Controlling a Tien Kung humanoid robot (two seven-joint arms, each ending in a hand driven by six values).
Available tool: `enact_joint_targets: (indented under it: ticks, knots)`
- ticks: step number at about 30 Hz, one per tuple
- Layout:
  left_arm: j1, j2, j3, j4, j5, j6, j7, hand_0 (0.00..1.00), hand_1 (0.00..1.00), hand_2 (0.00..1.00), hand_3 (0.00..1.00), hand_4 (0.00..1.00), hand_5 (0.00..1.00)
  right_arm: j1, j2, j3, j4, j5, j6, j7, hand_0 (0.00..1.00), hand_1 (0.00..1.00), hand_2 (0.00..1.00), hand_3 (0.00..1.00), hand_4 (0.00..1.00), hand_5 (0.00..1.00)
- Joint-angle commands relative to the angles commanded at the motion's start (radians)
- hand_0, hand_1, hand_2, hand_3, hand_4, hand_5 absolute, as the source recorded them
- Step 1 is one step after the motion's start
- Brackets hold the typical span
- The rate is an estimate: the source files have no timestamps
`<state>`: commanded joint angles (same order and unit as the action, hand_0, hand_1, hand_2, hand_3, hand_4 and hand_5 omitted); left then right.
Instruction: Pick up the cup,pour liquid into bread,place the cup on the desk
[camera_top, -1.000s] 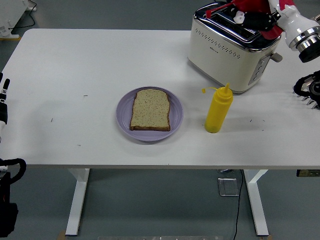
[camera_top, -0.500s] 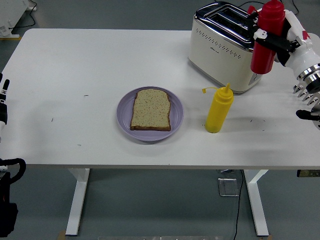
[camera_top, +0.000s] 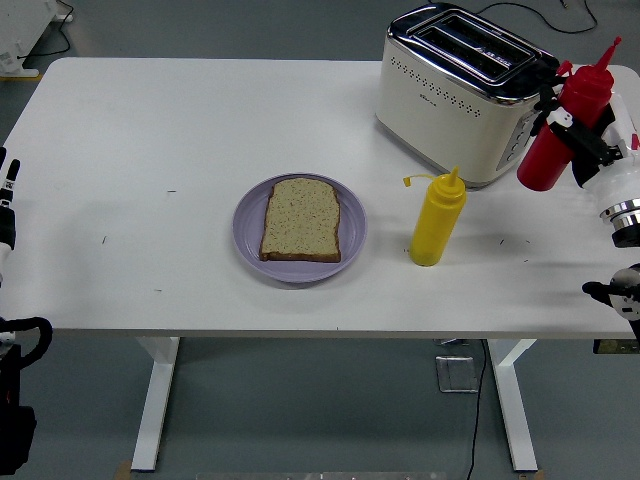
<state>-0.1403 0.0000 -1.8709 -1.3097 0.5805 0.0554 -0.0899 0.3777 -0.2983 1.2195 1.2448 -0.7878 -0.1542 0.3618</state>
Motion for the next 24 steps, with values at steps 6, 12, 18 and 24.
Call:
enact_joint_targets:
  ticks: [6,12,18,24]
  knots:
    - [0.000,0.000,0.001,0.001,0.000,0.000,0.000,0.782,0.739,0.748,0.687,0.559,0.998,-0.020,0.012,-0.038,-0.050,0.023,-0.090,0.101,0.188,0.209,0.326,0.425,0.543,0.240]
    - [-0.001,0.000,0.000,0.003,0.000,0.000,-0.001,0.782,0.738,0.748,0.687,0.558,0.998,-0.031,0.033,-0.097,-0.099,0.054,-0.164,0.180,0.217,0.219,0.328,0.424,0.538,0.260]
    - [-0.001,0.000,0.000,0.004,0.000,0.001,-0.001,0.782,0.738,0.748,0.687,0.558,0.998,-0.033,0.052,-0.144,-0.137,0.044,-0.237,0.261,0.252,0.242,0.337,0.425,0.534,0.268]
    - [-0.002,0.000,0.001,0.004,0.000,0.001,-0.001,0.782,0.738,0.748,0.687,0.558,0.998,-0.035,0.060,-0.189,-0.163,0.045,-0.271,0.284,0.275,0.250,0.341,0.426,0.534,0.267]
